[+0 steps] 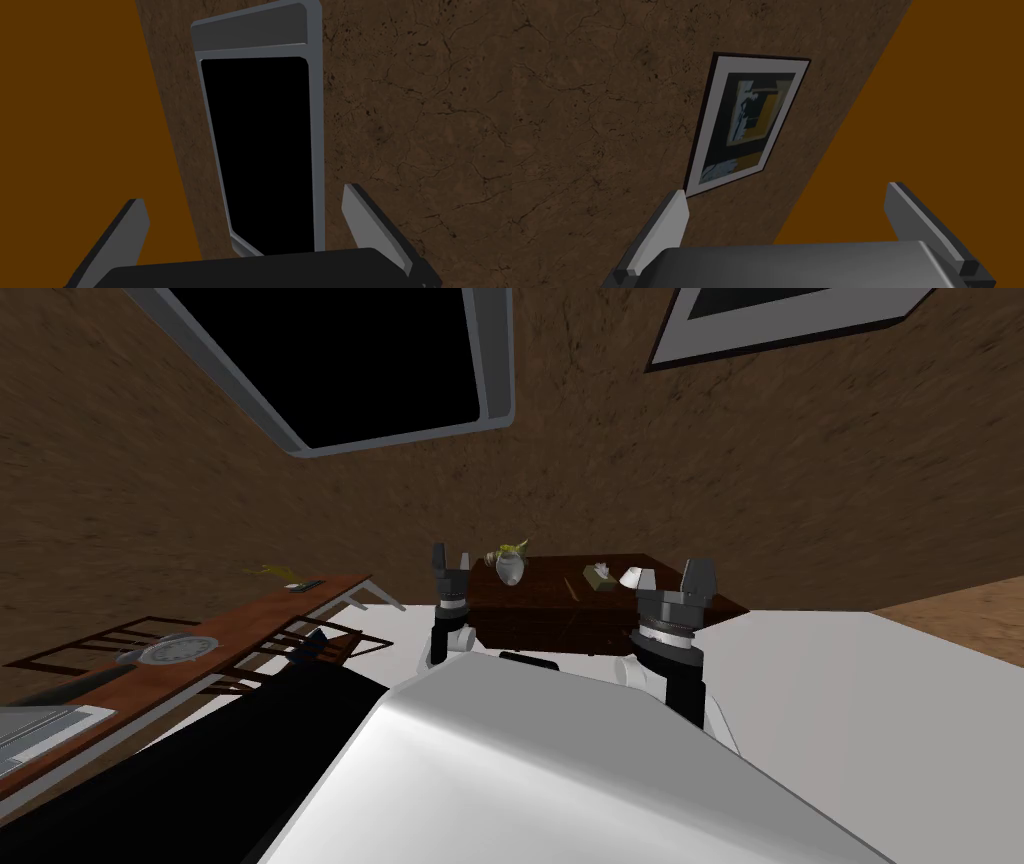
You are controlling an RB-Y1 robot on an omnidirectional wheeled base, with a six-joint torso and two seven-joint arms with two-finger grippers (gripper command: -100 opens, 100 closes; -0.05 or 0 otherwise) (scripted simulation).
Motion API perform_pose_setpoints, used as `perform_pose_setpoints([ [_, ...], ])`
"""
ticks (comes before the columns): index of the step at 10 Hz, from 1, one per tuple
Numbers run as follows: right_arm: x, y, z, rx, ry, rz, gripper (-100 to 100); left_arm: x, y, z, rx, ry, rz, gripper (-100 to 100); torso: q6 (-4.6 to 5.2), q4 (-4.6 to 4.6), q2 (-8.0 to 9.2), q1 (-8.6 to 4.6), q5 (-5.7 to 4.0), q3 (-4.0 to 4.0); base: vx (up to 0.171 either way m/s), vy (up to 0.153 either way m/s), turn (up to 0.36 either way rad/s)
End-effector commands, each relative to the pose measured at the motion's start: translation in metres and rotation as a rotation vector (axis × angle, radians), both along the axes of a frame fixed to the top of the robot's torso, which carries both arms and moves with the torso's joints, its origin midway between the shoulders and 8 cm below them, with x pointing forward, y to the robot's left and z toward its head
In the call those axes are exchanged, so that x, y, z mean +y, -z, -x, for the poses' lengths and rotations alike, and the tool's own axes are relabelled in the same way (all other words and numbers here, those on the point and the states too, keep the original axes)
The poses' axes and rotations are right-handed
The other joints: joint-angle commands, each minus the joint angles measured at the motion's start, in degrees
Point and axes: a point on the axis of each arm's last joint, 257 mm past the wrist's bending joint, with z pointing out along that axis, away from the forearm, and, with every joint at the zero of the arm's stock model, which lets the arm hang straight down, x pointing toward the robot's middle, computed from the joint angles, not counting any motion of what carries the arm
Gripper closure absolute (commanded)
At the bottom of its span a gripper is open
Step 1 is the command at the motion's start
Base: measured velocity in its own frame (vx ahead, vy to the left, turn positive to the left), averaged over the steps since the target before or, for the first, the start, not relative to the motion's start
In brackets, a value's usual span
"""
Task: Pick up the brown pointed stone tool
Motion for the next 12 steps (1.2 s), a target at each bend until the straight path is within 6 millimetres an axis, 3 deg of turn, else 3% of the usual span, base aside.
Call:
perform_pose_setpoints([
  [1, 0.011, 0.000, 0.001, 0.000, -0.045, 0.028, -100, 0.000, 0.000, 0.000, 0.000, 0.000, 0.000, 0, 0.00, 0.00, 0.00, 0.00, 0.00, 0.00, -0.048, -0.020, 0.005],
  [4, 0.033, 0.008, 0.003, 0.014, -0.142, 0.064, -100, 0.000, 0.000, 0.000, 0.000, 0.000, 0.000, 0, 0.00, 0.13, 0.64, -0.18, -0.04, 0.36, -0.168, -0.047, 0.029],
  [7, 0.061, 0.032, 0.004, 0.063, -0.273, 0.107, -100, 0.000, 0.000, 0.000, 0.000, 0.000, 0.000, 0, -0.01, 0.15, 0.68, -0.19, -0.04, 0.39, -0.170, -0.038, 0.084],
  [8, 0.061, 0.032, 0.004, 0.064, -0.280, 0.099, -100, 0.000, 0.000, 0.000, 0.000, 0.000, 0.000, 0, 0.00, 0.16, 0.72, -0.14, -0.03, 0.42, -0.128, -0.014, 0.033],
  [10, 0.082, 0.060, 0.004, 0.126, -0.378, 0.137, -100, 0.000, 0.000, 0.000, 0.000, 0.000, 0.000, 0, 0.00, 0.11, 0.48, -0.09, -0.02, 0.28, -0.137, -0.023, 0.120],
  [11, 0.082, 0.060, 0.004, 0.129, -0.391, 0.122, -100, 0.000, 0.000, 0.000, 0.000, 0.000, 0.000, 0, -0.01, 0.13, 0.59, -0.15, -0.03, 0.34, -0.123, -0.027, 0.058],
  [12, 0.092, 0.078, 0.006, 0.170, -0.444, 0.141, -100, 0.000, 0.000, 0.000, 0.000, 0.000, 0.000, 0, 0.01, 0.13, 0.49, -0.15, -0.04, 0.30, -0.101, -0.018, 0.128],
])
